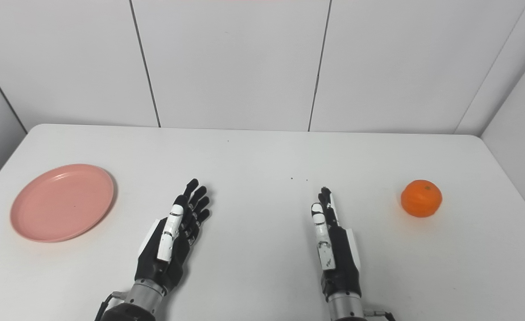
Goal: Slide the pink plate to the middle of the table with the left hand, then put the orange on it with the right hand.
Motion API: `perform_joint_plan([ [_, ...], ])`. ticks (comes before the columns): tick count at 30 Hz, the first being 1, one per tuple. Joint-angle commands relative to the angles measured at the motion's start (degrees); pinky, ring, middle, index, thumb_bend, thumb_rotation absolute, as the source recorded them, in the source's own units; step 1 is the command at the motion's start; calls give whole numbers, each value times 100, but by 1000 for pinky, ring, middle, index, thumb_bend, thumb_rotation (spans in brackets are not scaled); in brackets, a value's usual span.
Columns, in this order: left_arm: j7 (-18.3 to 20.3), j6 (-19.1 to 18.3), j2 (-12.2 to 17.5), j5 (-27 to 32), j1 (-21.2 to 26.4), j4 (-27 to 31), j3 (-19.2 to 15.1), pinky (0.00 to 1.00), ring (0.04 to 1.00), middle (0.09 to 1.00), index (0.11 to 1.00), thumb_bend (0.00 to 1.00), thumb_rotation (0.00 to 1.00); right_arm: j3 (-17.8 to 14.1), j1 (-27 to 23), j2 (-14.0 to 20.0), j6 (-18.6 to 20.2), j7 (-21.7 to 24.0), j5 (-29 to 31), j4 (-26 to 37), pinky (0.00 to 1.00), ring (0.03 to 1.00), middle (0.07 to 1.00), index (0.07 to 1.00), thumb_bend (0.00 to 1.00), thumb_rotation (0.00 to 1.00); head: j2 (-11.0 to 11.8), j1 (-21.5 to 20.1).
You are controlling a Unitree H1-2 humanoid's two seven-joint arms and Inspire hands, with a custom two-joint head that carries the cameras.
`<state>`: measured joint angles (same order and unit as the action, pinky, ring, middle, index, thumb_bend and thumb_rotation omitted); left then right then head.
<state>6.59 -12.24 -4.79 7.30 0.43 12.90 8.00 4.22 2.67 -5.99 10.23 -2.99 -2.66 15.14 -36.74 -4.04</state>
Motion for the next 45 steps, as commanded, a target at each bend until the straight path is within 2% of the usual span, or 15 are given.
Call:
perform_joint_plan([
  [1,-12,87,-76,23,103,168,16,1000,1000,1000,1000,427,1000,13,-112,-21,-34,20,-3,187,1000,1000,1000,1000,219,1000,4,8],
  [35,-10,121,-89,-2,93,158,44,1000,1000,1000,1000,423,1000,-3,-116,-23,-33,27,58,186,1000,1000,1000,1000,219,1000,25,52],
  [41,-61,189,-166,-94,60,86,131,1000,1000,1000,1000,424,1000,-45,-78,87,-54,105,144,189,1000,1000,1000,1000,219,1000,156,545],
  [42,-82,212,-192,-126,55,58,165,1000,1000,1000,1000,425,1000,-56,-69,130,-61,121,145,193,1000,1000,1000,1000,218,1000,215,729],
  [45,-141,274,-256,-223,53,-24,250,1000,1000,1000,1000,416,1000,-92,-51,244,-94,185,201,192,1000,997,1000,1000,212,1000,278,892],
])
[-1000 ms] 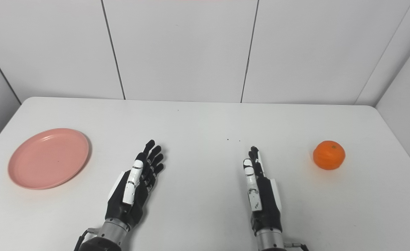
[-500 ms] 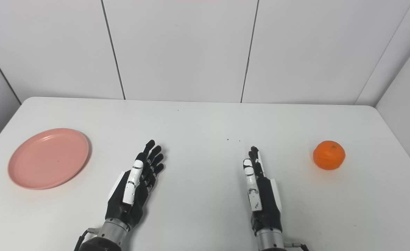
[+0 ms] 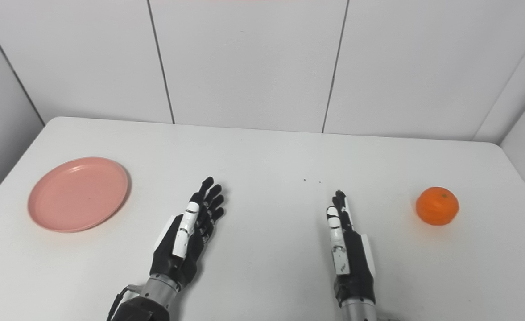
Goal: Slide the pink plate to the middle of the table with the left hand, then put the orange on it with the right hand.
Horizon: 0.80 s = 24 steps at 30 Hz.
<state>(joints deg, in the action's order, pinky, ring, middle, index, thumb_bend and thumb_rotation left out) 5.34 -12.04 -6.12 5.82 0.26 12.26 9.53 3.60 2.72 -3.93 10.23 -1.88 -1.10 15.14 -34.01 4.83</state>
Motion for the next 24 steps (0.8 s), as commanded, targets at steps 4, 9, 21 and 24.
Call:
perform_joint_plan([
  [4,-85,371,-220,-279,87,-138,221,1000,1000,1000,1000,410,1000,-153,-35,142,-111,179,334,165,1000,986,999,1000,220,1000,183,319],
  [9,-128,504,-296,-355,84,-287,280,1000,1000,1000,1000,411,1000,-185,-24,252,-111,283,520,141,1000,989,1000,1000,222,1000,263,457],
  [21,-190,582,-336,-432,50,-347,307,1000,1000,1000,1000,426,1000,-167,0,285,-164,353,550,116,1000,987,1000,1000,223,1000,311,506],
  [24,-191,585,-343,-418,48,-348,300,1000,1000,1000,1000,424,1000,-168,-3,289,-166,365,553,104,1000,989,1000,1000,218,1000,321,505],
])
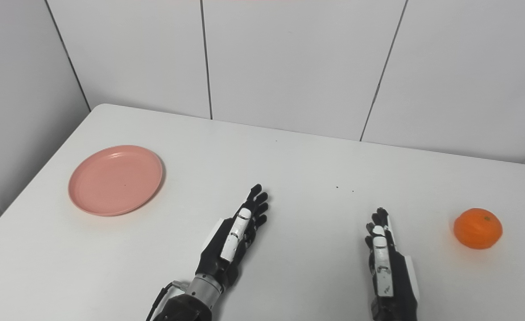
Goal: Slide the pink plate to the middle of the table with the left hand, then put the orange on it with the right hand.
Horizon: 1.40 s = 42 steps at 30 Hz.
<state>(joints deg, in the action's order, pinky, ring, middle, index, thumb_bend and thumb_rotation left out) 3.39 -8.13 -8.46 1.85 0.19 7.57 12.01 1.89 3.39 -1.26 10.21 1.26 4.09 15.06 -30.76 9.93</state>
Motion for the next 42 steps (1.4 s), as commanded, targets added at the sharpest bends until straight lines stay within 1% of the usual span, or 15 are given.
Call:
perform_joint_plan([
  [1,3,190,-109,-19,55,120,50,1000,1000,1000,1000,423,1000,4,-70,22,-166,53,25,111,1000,989,1000,1000,219,1000,-3,-8],
  [8,90,142,-30,46,102,135,35,1000,1000,1000,1000,430,1000,7,-70,3,-179,39,-21,87,1000,987,1000,1000,206,1000,33,-10],
  [13,145,208,60,104,175,156,-32,1000,1000,1000,1000,416,1000,14,-82,3,-227,60,-7,30,1000,992,1000,1000,203,1000,61,27],
  [19,232,-70,223,264,329,388,-205,1000,999,1000,1000,411,1000,14,-95,-23,-281,34,-27,-26,1000,992,1000,1000,197,1000,93,61],
  [21,256,-132,277,300,382,468,-262,1000,1000,1000,1000,431,1000,-5,-99,-42,-278,21,0,-37,1000,987,999,1000,200,1000,93,68],
  [24,286,-185,349,304,444,557,-285,1000,1000,1000,1000,454,1000,-10,-110,-51,-275,22,1,-42,1000,987,1000,1000,199,1000,108,82],
  [29,318,-232,462,326,558,736,-315,1000,997,1000,1000,460,1000,0,-115,-38,-254,26,-35,-41,1000,990,1000,1000,195,1000,132,89],
  [33,342,-355,568,373,671,963,-360,994,988,998,993,462,1000,2,-102,-21,-325,39,-45,-79,1000,989,1000,1000,203,1000,136,111],
  [38,319,-572,635,462,840,1208,-499,971,976,987,982,467,1000,-7,-104,-30,-301,20,-46,-75,1000,986,1000,1000,202,1000,152,128],
  [42,285,-838,746,507,1055,1479,-700,963,965,981,975,467,1000,-46,-106,-24,-289,41,39,-70,1000,989,1000,1000,201,1000,157,172],
])
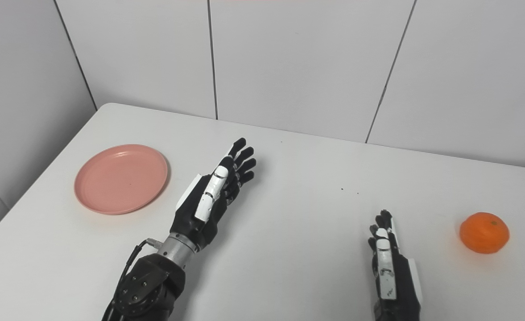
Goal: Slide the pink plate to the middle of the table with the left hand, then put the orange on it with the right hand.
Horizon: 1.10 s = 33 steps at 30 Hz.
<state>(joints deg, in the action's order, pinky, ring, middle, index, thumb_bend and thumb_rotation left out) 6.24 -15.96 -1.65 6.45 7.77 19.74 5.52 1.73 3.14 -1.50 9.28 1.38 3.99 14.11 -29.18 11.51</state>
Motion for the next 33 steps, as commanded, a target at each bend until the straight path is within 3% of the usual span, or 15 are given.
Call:
perform_joint_plan([
  [1,-5,-138,111,38,361,330,-97,968,966,983,978,471,1000,-44,-84,9,-179,38,76,30,1000,989,1000,1000,203,1000,-1,48],
  [8,-66,-467,431,72,746,590,-479,958,954,973,971,475,1000,-66,-101,69,-184,55,71,-9,1000,991,1000,1000,195,1000,10,99],
  [14,-116,-861,584,470,970,796,-890,948,958,973,965,456,1000,-55,-108,68,-176,56,79,-22,1000,991,1000,1000,189,1000,48,104],
  [23,-103,-966,1154,1064,1434,550,-1604,951,956,958,947,451,1000,-57,-113,55,-219,45,82,-75,1000,990,1000,1000,180,1000,120,96],
  [33,-389,-1060,1683,1004,1704,303,-2041,914,924,933,917,393,995,-61,-114,59,-290,54,91,-131,1000,990,1000,1000,181,1000,169,115],
])
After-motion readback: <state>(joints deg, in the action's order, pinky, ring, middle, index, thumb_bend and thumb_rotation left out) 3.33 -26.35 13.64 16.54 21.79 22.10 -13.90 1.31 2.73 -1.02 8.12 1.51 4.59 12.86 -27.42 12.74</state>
